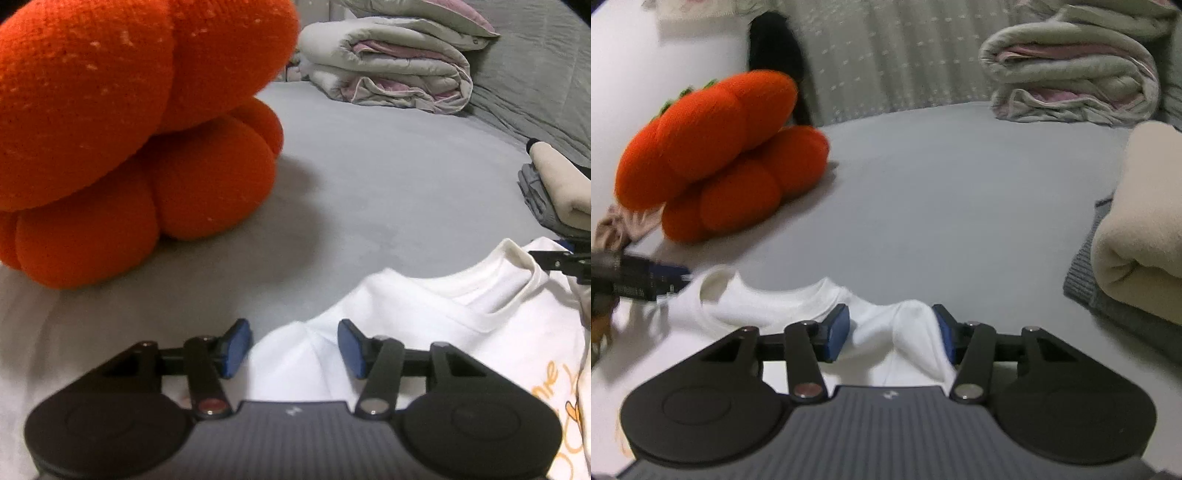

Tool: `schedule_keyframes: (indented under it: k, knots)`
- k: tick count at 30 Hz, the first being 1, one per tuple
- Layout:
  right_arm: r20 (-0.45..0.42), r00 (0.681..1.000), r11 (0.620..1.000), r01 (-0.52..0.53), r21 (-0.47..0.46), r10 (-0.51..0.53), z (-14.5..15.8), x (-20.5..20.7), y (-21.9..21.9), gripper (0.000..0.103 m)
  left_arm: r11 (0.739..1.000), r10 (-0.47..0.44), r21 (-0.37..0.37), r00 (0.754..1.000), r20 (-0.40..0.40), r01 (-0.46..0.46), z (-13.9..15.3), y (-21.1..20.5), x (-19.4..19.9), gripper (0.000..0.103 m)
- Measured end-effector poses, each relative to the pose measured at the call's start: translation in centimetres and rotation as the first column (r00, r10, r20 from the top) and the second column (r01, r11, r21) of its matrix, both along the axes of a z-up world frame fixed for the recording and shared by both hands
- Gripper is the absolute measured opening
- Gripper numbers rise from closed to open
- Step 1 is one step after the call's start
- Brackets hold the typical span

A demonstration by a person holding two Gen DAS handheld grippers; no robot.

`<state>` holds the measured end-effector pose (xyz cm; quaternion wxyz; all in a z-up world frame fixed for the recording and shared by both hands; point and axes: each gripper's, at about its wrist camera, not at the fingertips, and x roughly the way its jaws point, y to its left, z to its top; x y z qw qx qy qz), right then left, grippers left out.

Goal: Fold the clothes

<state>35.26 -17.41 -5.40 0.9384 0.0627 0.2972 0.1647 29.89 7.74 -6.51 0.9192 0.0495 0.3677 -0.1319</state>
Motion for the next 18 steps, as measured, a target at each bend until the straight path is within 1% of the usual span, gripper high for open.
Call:
schedule_keyframes:
  k: [1, 2, 3, 4, 5, 7, 9, 11, 12, 14, 15, 16, 18]
  knots:
    - [0.002, 1.000, 1.000, -0.008, -0.022, 0.008, 0.0, 0.0, 0.3, 0.047, 1.000, -0.004, -0.006, 1.000, -0.006, 0.004, 0.0, -0.1, 0.1, 0.039]
    - [0.005, 1.000, 0.999, -0.014, -0.045, 0.014, -0.1, 0.0, 0.7, 0.045, 1.000, -0.007, -0.016, 1.000, -0.016, 0.007, 0.0, -0.1, 0.1, 0.032]
    - [0.008, 1.000, 0.997, -0.019, -0.068, 0.020, -0.1, 0.0, 1.0, 0.041, 1.000, -0.008, -0.027, 1.000, -0.029, 0.007, 0.1, -0.3, 0.1, 0.016]
    - [0.010, 1.000, 0.995, -0.025, -0.092, 0.026, -0.1, 0.0, 1.4, 0.028, 0.999, -0.010, -0.039, 0.999, -0.042, 0.008, 0.2, -0.4, 0.1, 0.010]
    - [0.013, 0.999, 0.994, -0.042, -0.104, 0.043, -0.1, -0.1, 1.8, 0.019, 0.999, -0.007, -0.038, 0.999, -0.045, 0.006, 0.3, -0.6, 0.0, 0.010]
    - [0.034, 0.998, 0.990, -0.048, -0.132, 0.053, -0.1, -0.5, 2.4, 0.016, 1.000, 0.023, -0.019, 1.000, -0.009, -0.023, 0.6, -0.9, -0.5, 0.008]
    - [0.072, 0.997, 0.987, -0.025, -0.157, 0.037, -0.1, -1.0, 2.6, 0.015, 0.996, 0.080, -0.032, 0.994, 0.071, -0.078, 0.8, -0.7, -1.3, 0.008]
    - [0.128, 0.992, 0.988, 0.009, -0.152, 0.010, 0.3, -1.5, 2.5, 0.015, 0.987, 0.152, -0.076, 0.975, 0.163, -0.141, 1.1, 0.0, -2.3, 0.008]
    - [0.159, 0.987, 0.990, 0.026, -0.138, -0.004, 0.4, -1.8, 2.3, 0.014, 0.982, 0.179, -0.093, 0.964, 0.194, -0.163, 1.0, 0.2, -2.6, 0.008]
    - [0.215, 0.976, 0.991, 0.069, -0.119, -0.042, 0.9, -2.0, 2.1, 0.014, 0.976, 0.210, -0.103, 0.951, 0.227, -0.191, 0.4, 0.2, -2.7, 0.008]
    - [0.224, 0.973, 0.986, 0.085, -0.141, -0.052, 0.8, -1.8, 2.4, 0.013, 0.975, 0.217, -0.099, 0.948, 0.233, -0.199, 0.1, 0.1, -2.6, 0.008]
    - [0.225, 0.973, 0.980, 0.098, -0.175, -0.058, 0.6, -1.4, 2.8, 0.013, 0.976, 0.214, -0.082, 0.950, 0.229, -0.200, 0.0, -0.1, -2.4, 0.008]
    - [0.178, 0.983, 0.968, 0.086, -0.236, -0.044, -0.4, -0.5, 3.5, 0.013, 0.978, 0.209, -0.049, 0.953, 0.221, -0.203, -0.4, -0.5, -2.0, 0.009]
